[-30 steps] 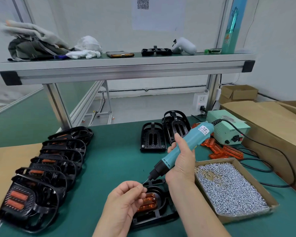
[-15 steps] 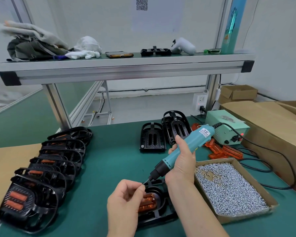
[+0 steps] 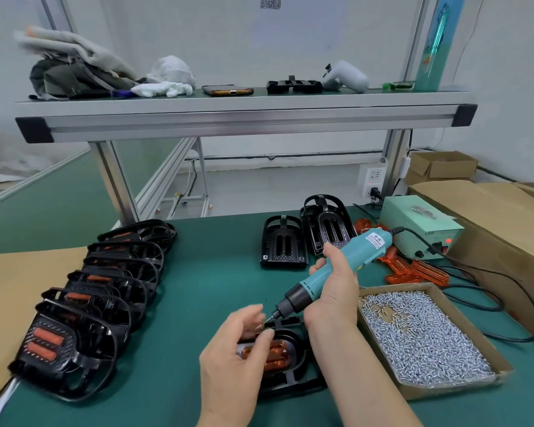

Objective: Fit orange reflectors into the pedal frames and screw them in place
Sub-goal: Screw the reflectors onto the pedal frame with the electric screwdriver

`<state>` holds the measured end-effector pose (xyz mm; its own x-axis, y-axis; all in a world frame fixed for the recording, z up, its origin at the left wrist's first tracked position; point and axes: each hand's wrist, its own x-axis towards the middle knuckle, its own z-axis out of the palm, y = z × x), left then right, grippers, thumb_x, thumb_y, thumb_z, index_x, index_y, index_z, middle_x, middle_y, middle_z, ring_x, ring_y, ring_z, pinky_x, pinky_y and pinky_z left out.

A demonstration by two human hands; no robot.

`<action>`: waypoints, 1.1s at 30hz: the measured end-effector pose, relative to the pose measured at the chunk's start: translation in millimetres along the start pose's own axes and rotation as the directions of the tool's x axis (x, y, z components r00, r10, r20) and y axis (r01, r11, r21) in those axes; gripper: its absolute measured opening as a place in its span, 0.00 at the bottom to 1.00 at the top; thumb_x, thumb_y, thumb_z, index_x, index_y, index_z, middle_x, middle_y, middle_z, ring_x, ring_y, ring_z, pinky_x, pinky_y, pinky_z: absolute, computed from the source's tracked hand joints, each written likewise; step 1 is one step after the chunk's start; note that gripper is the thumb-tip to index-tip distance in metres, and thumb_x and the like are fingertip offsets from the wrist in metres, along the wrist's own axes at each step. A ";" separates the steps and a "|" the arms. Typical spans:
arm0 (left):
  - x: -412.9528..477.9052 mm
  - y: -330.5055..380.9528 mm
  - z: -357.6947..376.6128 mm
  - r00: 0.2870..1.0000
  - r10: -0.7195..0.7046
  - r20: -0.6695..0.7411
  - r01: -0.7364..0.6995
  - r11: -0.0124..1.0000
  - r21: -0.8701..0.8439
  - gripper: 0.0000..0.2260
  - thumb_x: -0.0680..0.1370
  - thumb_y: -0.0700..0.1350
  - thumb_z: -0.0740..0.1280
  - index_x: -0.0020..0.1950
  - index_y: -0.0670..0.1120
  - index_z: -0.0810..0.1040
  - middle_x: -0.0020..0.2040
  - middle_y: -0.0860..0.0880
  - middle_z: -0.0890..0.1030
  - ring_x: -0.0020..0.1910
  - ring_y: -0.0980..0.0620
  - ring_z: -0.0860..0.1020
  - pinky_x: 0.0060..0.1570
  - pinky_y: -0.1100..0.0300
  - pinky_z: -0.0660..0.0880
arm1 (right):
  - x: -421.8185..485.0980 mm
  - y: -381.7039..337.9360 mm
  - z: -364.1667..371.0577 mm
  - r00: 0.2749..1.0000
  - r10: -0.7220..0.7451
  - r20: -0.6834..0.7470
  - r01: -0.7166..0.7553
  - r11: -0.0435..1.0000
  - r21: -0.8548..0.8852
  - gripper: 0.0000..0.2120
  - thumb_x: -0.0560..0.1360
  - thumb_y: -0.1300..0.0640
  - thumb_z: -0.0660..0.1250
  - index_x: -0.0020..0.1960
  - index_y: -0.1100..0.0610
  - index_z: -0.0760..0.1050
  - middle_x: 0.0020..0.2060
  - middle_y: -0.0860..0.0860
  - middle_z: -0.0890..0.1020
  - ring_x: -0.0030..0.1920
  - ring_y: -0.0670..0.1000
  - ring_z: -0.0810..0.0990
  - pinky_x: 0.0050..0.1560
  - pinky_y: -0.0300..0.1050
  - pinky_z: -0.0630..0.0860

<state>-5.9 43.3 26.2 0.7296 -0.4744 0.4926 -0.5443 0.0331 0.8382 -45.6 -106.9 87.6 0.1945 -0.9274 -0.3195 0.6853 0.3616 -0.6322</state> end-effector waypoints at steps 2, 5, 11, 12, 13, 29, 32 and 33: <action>1.7 -2.5 -8.4 0.994 -0.071 0.089 0.067 0.997 0.045 0.35 0.67 0.44 0.80 0.67 0.68 0.70 0.59 0.66 0.80 0.63 0.65 0.75 0.59 0.74 0.66 | -0.3 0.0 1.7 0.999 -0.038 0.024 0.039 0.999 -0.026 0.10 0.72 0.57 0.76 0.49 0.50 0.76 0.30 0.46 0.76 0.27 0.42 0.76 0.34 0.37 0.76; 6.6 -12.7 -23.9 0.934 -0.163 0.317 0.105 0.976 0.192 0.53 0.59 0.61 0.78 0.74 0.73 0.47 0.73 0.71 0.61 0.73 0.68 0.58 0.69 0.64 0.59 | -2.3 1.3 3.9 0.991 -0.110 0.077 0.116 0.990 -0.080 0.10 0.72 0.57 0.75 0.46 0.51 0.74 0.27 0.45 0.76 0.27 0.43 0.74 0.34 0.38 0.74; 11.2 -28.5 -36.3 0.799 -0.296 0.523 0.115 0.929 0.351 0.66 0.53 0.69 0.78 0.71 0.72 0.28 0.78 0.61 0.56 0.79 0.55 0.51 0.77 0.50 0.56 | -14.6 13.3 9.1 0.947 -0.240 0.215 0.270 0.955 -0.124 0.09 0.71 0.58 0.75 0.43 0.52 0.75 0.29 0.47 0.76 0.28 0.44 0.73 0.30 0.34 0.73; 11.6 -29.5 -36.7 0.789 -0.302 0.535 0.117 0.929 0.352 0.67 0.53 0.69 0.78 0.71 0.72 0.27 0.79 0.59 0.56 0.79 0.54 0.51 0.78 0.49 0.55 | -17.4 15.9 10.3 0.936 -0.254 0.242 0.290 0.948 -0.128 0.09 0.70 0.58 0.75 0.43 0.52 0.76 0.29 0.47 0.76 0.28 0.44 0.74 0.30 0.34 0.73; 12.0 -29.5 -36.9 0.783 -0.305 0.542 0.119 0.929 0.350 0.67 0.53 0.69 0.78 0.71 0.72 0.27 0.79 0.59 0.57 0.79 0.54 0.51 0.78 0.49 0.54 | -20.0 18.8 11.3 0.925 -0.264 0.272 0.310 0.941 -0.138 0.08 0.70 0.58 0.75 0.43 0.52 0.76 0.30 0.47 0.77 0.29 0.44 0.74 0.31 0.35 0.73; 11.9 -41.1 -35.7 0.791 -0.313 0.526 0.141 0.929 0.342 0.68 0.52 0.72 0.77 0.71 0.70 0.25 0.75 0.66 0.61 0.78 0.54 0.53 0.76 0.47 0.58 | -43.3 42.0 12.6 0.826 -0.258 0.500 0.431 0.862 -0.266 0.06 0.69 0.57 0.75 0.40 0.54 0.77 0.32 0.45 0.79 0.31 0.45 0.73 0.35 0.37 0.73; 11.5 -42.0 -35.9 0.794 -0.311 0.522 0.138 0.929 0.343 0.68 0.53 0.72 0.77 0.71 0.70 0.25 0.73 0.68 0.60 0.78 0.55 0.52 0.77 0.48 0.57 | -44.3 45.1 11.1 0.815 -0.256 0.520 0.445 0.851 -0.279 0.07 0.69 0.57 0.75 0.41 0.55 0.77 0.32 0.45 0.79 0.31 0.45 0.74 0.35 0.37 0.73; 11.5 -42.1 -35.9 0.795 -0.305 0.524 0.131 0.930 0.342 0.68 0.53 0.72 0.77 0.71 0.70 0.25 0.73 0.67 0.60 0.78 0.55 0.52 0.77 0.48 0.57 | -44.6 45.8 10.5 0.811 -0.254 0.527 0.451 0.846 -0.286 0.07 0.69 0.57 0.75 0.41 0.55 0.77 0.32 0.45 0.79 0.31 0.45 0.74 0.35 0.37 0.73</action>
<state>40.3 68.0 5.0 0.5291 -0.8484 0.0136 -0.5525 -0.3323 0.7644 -15.5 -50.0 80.3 0.3538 -0.8943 0.2738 0.4664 -0.0850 -0.8805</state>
